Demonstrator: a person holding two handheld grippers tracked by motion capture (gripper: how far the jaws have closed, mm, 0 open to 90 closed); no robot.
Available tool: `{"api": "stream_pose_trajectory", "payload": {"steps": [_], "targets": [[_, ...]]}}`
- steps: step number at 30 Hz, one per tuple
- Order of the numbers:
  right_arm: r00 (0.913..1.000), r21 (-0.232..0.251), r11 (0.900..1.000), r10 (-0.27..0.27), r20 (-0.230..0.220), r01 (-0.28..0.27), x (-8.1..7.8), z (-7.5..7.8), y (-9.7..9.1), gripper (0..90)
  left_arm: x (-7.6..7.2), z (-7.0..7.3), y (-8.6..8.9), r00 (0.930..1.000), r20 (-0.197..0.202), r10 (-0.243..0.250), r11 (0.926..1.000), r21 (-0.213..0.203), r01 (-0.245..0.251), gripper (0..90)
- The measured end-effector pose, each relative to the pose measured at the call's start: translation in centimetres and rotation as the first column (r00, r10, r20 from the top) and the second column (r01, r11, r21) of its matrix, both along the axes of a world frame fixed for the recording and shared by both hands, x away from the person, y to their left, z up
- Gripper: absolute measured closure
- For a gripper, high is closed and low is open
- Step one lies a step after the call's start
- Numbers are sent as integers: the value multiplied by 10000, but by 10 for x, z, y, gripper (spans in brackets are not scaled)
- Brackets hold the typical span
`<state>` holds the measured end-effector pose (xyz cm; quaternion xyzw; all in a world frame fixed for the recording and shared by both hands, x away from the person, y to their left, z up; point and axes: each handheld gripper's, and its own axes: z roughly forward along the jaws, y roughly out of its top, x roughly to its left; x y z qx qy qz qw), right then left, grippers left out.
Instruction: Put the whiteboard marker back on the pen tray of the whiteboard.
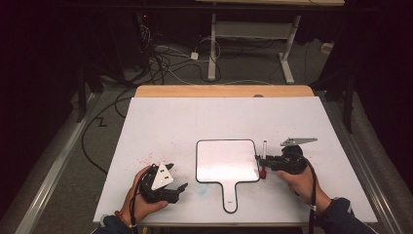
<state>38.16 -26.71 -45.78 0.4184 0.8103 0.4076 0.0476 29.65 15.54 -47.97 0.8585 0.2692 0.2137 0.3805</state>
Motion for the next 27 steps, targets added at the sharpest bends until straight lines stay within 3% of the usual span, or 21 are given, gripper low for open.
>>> {"api": "stream_pose_trajectory", "payload": {"steps": [8, 15, 16, 18, 19, 21, 23, 25, 27], "targets": [[9976, -1377, 9905, 70, 683, 25, 2, -12, 16, 584, 1, 0, -1, 10000, -43, -13, 10000, 62, 14, 198], [9925, -1743, 9839, -180, 1209, 391, -1, -11, 14, 530, 1, -1, -3, 10000, -42, -31, 10000, 86, 31, 198], [9925, -1729, 9844, -131, 1215, 342, -2, -9, 13, 519, 1, -1, -3, 10000, -43, -45, 10000, 82, 45, 198], [9863, -1512, 9883, 67, 1647, 185, -6, -4, 9, 480, 1, -1, -3, 10000, -26, -80, 9999, 124, 80, 197], [9805, -1357, 9907, 197, 1955, 71, -9, 1, 6, 458, 1, 0, -3, 10000, -15, -77, 9999, 129, 77, 192], [9544, -1239, 9923, 395, 2959, -26, -20, 11, -1, 441, 0, 0, -2, 10000, 37, -59, 10000, 74, 59, 190], [9146, -1315, 9910, 754, 3972, -246, -33, 20, -7, 416, 0, 0, -2, 10000, 65, -43, 10000, 46, 43, 190], [8792, -1559, 9875, 955, 4667, -245, -46, 24, -15, 372, 0, 1, -2, 10000, 87, -48, 10000, 48, 48, 190], [8526, -1735, 9847, 1067, 5116, -192, -58, 24, -24, 351, -1, 1, -3, 9999, 134, -77, 9999, 92, 76, 190]]}}
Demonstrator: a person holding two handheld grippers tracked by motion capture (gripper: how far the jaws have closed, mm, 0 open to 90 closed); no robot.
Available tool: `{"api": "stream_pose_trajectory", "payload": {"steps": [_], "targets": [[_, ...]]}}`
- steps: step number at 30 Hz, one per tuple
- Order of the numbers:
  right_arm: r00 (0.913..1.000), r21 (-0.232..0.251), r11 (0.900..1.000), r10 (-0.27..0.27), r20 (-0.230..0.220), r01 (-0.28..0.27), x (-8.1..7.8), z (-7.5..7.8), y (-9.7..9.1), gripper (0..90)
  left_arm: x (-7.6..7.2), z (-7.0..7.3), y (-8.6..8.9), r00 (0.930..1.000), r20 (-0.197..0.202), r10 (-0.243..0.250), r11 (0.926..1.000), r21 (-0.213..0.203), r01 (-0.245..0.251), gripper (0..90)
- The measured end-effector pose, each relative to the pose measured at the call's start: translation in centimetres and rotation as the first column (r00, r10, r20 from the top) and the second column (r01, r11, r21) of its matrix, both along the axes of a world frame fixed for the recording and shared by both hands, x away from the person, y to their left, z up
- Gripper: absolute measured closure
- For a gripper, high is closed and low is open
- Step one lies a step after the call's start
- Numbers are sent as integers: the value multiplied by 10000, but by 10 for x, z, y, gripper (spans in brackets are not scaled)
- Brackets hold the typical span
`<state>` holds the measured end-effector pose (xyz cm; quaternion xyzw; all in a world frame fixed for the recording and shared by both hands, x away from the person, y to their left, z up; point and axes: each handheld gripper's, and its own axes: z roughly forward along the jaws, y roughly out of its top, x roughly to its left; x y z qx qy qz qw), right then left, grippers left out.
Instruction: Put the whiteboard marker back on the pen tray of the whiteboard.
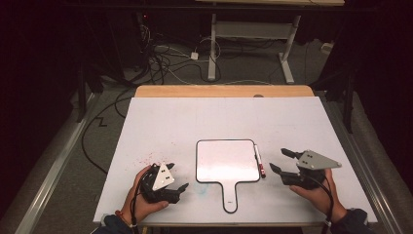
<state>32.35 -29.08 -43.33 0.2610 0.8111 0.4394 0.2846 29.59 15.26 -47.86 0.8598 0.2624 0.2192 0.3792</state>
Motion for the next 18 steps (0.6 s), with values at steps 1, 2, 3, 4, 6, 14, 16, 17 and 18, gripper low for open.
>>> {"api": "stream_pose_trajectory", "payload": {"steps": [1, 2, 3, 4, 6, 14, 16, 17, 18], "targets": [[9996, -201, 9998, -22, 279, 27, -5, 0, -4, 331, 0, 0, 0, 10000, 25, -6, 10000, 11, 6, 190], [9986, -364, 9993, -83, 527, 103, -10, 0, -9, 316, 0, 0, -1, 10000, 36, 0, 10000, 17, 0, 190], [9971, -438, 9989, -143, 745, 176, -13, -1, -14, 314, -1, 0, -1, 10000, 39, 9, 10000, 24, -9, 190], [9960, -409, 9987, -266, 852, 302, -16, -2, -20, 306, -1, 1, -1, 10000, 51, 16, 10000, 33, -16, 190], [9967, -281, 9986, -437, 681, 457, -17, -6, -30, 275, 0, 1, -1, 9999, 79, 68, 10000, 22, -68, 190], [9945, 50, 9951, -990, 342, 988, -14, -11, -37, 238, 2, 0, 0, 9998, 115, 170, 9998, 78, -171, 180], [9948, 26, 9954, -958, 347, 958, -14, -11, -36, 236, 4, 1, 1, 9996, 140, 265, 9996, 36, -266, 180], [9947, 23, 9953, -967, 345, 967, -14, -12, -36, 237, 5, 1, 1, 9994, 137, 322, 9995, -2, -322, 180], [9947, -20, 9953, -966, 351, 967, -13, -12, -36, 236, 6, 1, 1, 9993, 124, 349, 9994, -22, -348, 180]]}}
